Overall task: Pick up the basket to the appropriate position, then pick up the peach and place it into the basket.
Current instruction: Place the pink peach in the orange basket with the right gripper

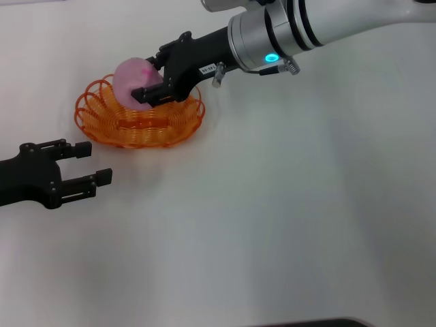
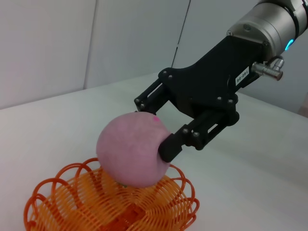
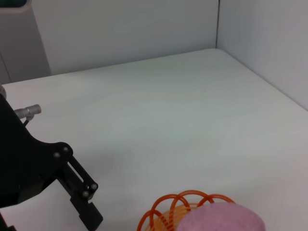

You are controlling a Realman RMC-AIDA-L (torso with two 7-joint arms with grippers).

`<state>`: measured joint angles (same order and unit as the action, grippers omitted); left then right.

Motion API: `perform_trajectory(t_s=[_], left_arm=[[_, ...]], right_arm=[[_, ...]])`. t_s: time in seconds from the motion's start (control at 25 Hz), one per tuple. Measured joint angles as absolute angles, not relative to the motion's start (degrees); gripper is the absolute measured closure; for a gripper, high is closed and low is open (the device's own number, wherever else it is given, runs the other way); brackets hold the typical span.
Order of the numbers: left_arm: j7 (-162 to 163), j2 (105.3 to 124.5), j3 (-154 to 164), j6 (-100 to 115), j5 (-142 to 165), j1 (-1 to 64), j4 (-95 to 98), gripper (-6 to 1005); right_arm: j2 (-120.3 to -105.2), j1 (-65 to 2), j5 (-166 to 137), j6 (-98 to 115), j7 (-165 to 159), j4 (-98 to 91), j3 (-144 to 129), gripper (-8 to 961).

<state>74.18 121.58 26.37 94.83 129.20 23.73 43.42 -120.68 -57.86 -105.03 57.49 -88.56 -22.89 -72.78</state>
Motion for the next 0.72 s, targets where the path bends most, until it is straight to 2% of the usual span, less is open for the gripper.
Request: perform_trajectory(t_s=[0.12, 0.32, 0.56, 0.72], left_arm=[[74.2, 121.56, 26.4, 94.8, 129.2, 23.7, 43.4, 308], [74.2, 121.55, 26.5, 94.8, 129.2, 23.6, 43.3, 309], [74.2, 121.55, 26.5, 94.9, 129.2, 23.5, 43.3, 309], [74.2, 121.55, 26.5, 95.0, 129.2, 23.4, 43.3, 308]], right_arm=[[-120.67, -57.9, -104.9, 57.5, -88.6, -22.9, -72.8, 436], [-120.67, -57.9, -104.5, 57.5, -88.6, -22.9, -72.8, 223], [-120.67, -57.9, -104.3, 57.7, -88.6, -22.8, -72.8, 103], [-120.67, -57.8, -104.2, 58.1, -88.6, -23.0, -72.8, 102]])
